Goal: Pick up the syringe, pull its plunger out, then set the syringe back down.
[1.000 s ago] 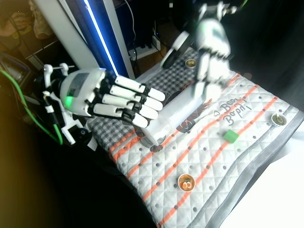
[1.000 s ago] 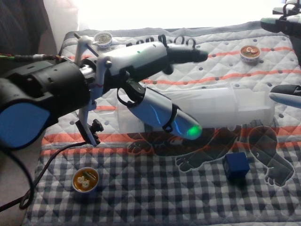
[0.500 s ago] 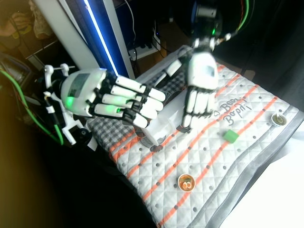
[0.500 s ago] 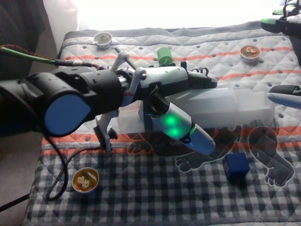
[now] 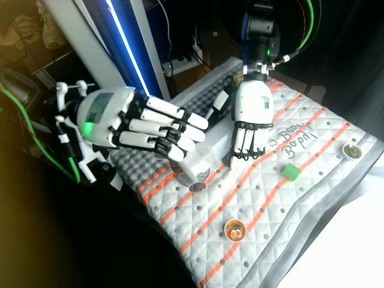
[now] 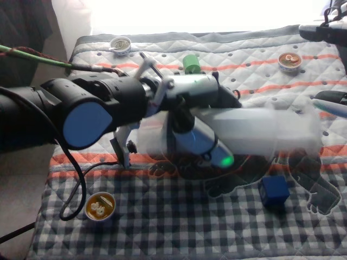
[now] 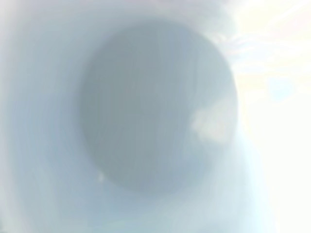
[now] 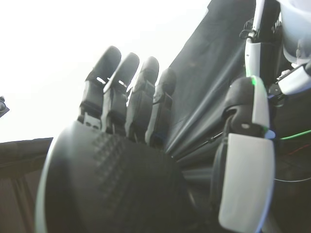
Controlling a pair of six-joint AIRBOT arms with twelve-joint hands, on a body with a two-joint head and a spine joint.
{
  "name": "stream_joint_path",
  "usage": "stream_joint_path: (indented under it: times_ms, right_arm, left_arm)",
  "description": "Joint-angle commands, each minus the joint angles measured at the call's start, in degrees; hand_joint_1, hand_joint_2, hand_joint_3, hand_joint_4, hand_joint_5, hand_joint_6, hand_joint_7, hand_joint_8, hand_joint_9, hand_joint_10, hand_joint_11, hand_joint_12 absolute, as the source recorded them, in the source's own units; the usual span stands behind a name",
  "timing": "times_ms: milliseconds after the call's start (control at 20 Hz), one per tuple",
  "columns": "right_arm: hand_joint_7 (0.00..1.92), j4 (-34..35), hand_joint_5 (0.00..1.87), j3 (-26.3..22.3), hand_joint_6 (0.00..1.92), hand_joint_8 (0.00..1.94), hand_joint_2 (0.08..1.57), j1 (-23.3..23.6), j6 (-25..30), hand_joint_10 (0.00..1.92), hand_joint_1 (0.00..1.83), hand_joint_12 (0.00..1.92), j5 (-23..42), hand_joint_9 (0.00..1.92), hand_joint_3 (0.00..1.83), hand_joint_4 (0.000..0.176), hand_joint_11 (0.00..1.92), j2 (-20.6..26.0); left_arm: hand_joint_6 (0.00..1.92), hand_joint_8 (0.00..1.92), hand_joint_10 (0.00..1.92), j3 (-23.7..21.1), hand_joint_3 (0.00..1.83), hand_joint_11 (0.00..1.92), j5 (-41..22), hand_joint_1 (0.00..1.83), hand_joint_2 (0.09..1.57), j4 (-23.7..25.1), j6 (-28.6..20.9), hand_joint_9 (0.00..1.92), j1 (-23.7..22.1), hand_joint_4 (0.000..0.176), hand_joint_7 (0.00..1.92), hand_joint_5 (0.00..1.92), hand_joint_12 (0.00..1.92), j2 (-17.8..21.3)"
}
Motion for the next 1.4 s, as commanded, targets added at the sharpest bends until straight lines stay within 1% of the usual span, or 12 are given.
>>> stream_joint_path:
  times_ms: [0, 100, 150, 300, 450, 550, 600, 700, 750, 850, 1100, 1350]
  right_arm:
    - [0.63, -0.53, 0.66, 0.20, 0.03, 0.08, 1.04, 0.69, 0.20, 0.94, 1.04, 1.39, 7.22, 0.21, 0.02, 0.000, 0.00, 0.10]
    - [0.63, -0.52, 0.66, 0.19, 0.03, 0.09, 1.05, 0.69, 0.20, 0.95, 1.03, 1.42, 7.23, 0.21, 0.01, 0.000, 0.00, 0.10]
    - [0.63, -0.51, 0.67, 0.19, 0.03, 0.12, 1.07, 0.69, 0.20, 0.92, 1.03, 1.44, 7.24, 0.25, 0.01, 0.000, 0.00, 0.10]
    - [0.62, -0.43, 0.67, 0.17, 0.03, 0.18, 1.09, 0.68, 0.20, 0.97, 0.98, 1.51, 7.27, 0.25, 0.00, 0.000, 0.00, 0.10]
    - [0.46, -0.25, 0.59, 0.18, 0.00, 0.39, 1.13, 0.68, 1.19, 0.91, 0.98, 1.42, 7.94, 0.21, 0.00, 0.000, 0.00, 0.10]
    - [0.34, -0.16, 0.41, 0.35, 0.00, 0.11, 1.03, 0.48, 3.11, 0.42, 0.94, 1.16, 9.66, 0.18, 0.00, 0.000, 0.00, -0.10]
    - [0.17, -0.17, 0.24, 0.68, 0.00, 0.01, 0.91, 0.47, 3.94, 0.13, 0.84, 0.82, 10.61, 0.15, 0.00, 0.037, 0.00, -0.60]
    - [0.10, -0.18, 0.17, 0.91, 0.00, 0.00, 0.86, 0.48, 4.61, 0.07, 0.85, 0.74, 11.92, 0.12, 0.00, 0.043, 0.00, -1.46]
    - [0.02, -0.18, 0.08, 1.34, 0.00, 0.01, 0.83, 0.48, 6.19, 0.02, 0.83, 0.55, 12.51, 0.04, 0.00, 0.013, 0.00, -1.99]
    - [0.00, -0.46, 0.01, 3.94, 0.00, 0.00, 0.83, 0.48, 13.44, 0.00, 0.80, 0.46, 13.01, 0.01, 0.00, 0.000, 0.00, -4.31]
    - [0.00, -0.67, 0.01, 5.32, 0.00, 0.00, 0.87, 1.16, 16.82, 0.01, 0.79, 0.92, 13.09, 0.05, 0.01, 0.003, 0.00, -7.24]
    - [0.15, -1.65, 0.22, 6.19, 0.04, 0.02, 0.88, 2.64, 17.45, 0.06, 0.92, 1.06, 11.86, 0.22, 0.00, 0.000, 0.00, -8.71]
  left_arm:
    - [1.02, 1.62, 1.73, 0.53, 0.01, 0.32, 1.91, 1.18, 1.24, -0.97, 0.23, 0.29, 0.57, 0.000, 0.55, 0.90, 1.88, -0.05]
    - [1.12, 1.65, 1.74, 1.15, 0.00, 0.31, 4.44, 1.18, 1.26, -4.35, 0.23, 0.27, 0.56, 0.000, 0.53, 0.88, 1.92, 0.51]
    - [0.98, 1.64, 1.52, 1.25, 0.00, 0.19, 6.42, 1.20, 1.24, -6.41, 0.24, 0.35, 0.55, 0.000, 0.59, 0.92, 1.86, 1.10]
    - [1.11, 1.67, 1.41, -0.30, 0.00, 0.12, 12.10, 1.18, 1.26, -10.49, 0.26, 0.33, 0.47, 0.000, 0.55, 0.86, 1.73, 3.69]
    - [1.09, 1.47, 1.23, -5.52, 0.00, 0.29, 19.56, 1.20, 1.21, -11.33, 0.27, 0.54, 0.67, 0.000, 0.67, 0.92, 1.62, 8.90]
    - [1.14, 1.43, 1.20, -8.93, 0.00, 0.30, 23.47, 1.19, 1.21, -10.48, 0.29, 0.57, 0.76, 0.000, 0.68, 0.90, 1.67, 12.22]
    - [1.17, 1.37, 1.24, -11.14, 0.00, 0.43, 25.69, 1.19, 1.20, -9.50, 0.29, 0.63, 0.85, 0.000, 0.72, 0.90, 1.74, 14.37]
    - [1.14, 1.52, 1.36, -14.16, 0.00, 0.44, 28.54, 1.19, 1.23, -7.74, 0.28, 0.60, 1.05, 0.000, 0.66, 0.88, 1.83, 17.18]
    - [1.12, 1.55, 1.40, -15.48, 0.00, 0.47, 29.57, 1.20, 1.23, -6.83, 0.28, 0.59, 1.10, 0.000, 0.62, 0.89, 1.87, 18.34]
    - [1.10, 1.54, 1.42, -17.87, 0.00, 0.46, 31.54, 1.20, 1.23, -4.76, 0.28, 0.58, 1.11, 0.000, 0.63, 0.90, 1.90, 20.45]
    - [1.27, 1.39, 1.33, -20.42, 0.00, 0.17, 33.28, 1.19, 1.23, -1.51, 0.28, 0.46, 0.66, 0.000, 0.65, 0.87, 1.92, 22.14]
    - [1.25, 1.46, 1.48, -20.81, 0.00, 0.26, 33.63, 1.17, 1.24, -0.55, 0.29, 0.50, 0.40, 0.000, 0.65, 0.85, 1.92, 21.98]
